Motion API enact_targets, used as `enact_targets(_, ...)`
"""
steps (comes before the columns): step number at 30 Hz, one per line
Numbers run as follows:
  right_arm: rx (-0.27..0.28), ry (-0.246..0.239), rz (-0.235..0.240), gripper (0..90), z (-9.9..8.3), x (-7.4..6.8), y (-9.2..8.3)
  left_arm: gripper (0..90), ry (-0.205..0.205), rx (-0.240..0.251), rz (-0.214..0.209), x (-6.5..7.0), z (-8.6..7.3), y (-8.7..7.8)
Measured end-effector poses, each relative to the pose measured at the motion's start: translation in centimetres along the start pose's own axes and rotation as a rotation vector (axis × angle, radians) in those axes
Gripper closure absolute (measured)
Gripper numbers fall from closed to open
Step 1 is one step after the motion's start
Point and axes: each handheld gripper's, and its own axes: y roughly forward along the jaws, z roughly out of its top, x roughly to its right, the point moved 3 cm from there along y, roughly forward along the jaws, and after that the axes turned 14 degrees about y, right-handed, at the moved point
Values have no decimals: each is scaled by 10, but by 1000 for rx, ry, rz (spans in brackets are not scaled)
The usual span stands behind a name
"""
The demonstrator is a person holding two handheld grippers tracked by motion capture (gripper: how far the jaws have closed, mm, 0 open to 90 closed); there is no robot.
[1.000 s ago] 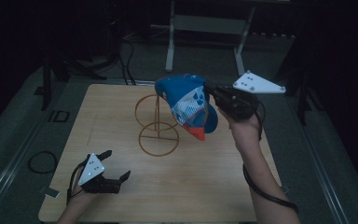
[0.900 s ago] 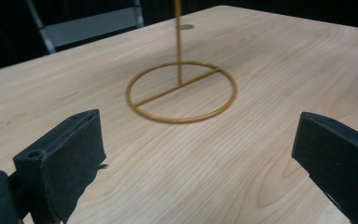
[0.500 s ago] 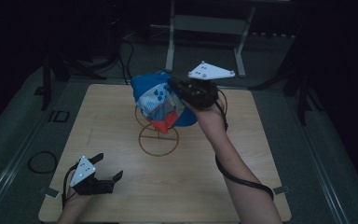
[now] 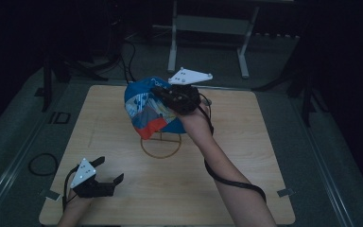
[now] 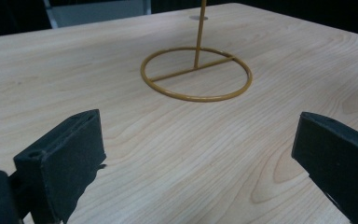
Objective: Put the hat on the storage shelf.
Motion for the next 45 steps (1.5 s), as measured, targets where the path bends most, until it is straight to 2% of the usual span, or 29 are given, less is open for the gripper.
enact_targets(2,-10,8,-17,900,-3,5,3,28,-3,-1,-4,0,0,1)
enact_targets(4,-22,30,-19,900,-6,11,5,28,-4,-1,-8,0,-1,1)
enact_targets(8,-31,42,-25,900,-11,17,7,28,-8,-1,-10,0,-1,1)
enact_targets(16,-36,82,-53,900,-24,31,4,28,14,-15,-17,4,-2,2)
enact_targets(18,-31,109,-34,876,-27,33,3,28,12,-13,-19,4,-2,3)
enact_targets(20,-32,110,-24,817,-28,34,1,28,10,-12,-17,3,-2,3)
enact_targets(27,-46,117,-11,735,-29,32,1,28,4,-8,-19,3,-3,2)
enact_targets(39,-55,124,1,652,-40,32,-7,28,3,-12,-26,4,-3,3)
enact_targets(45,-55,124,-7,641,-43,36,-13,28,2,-15,-29,4,-3,4)
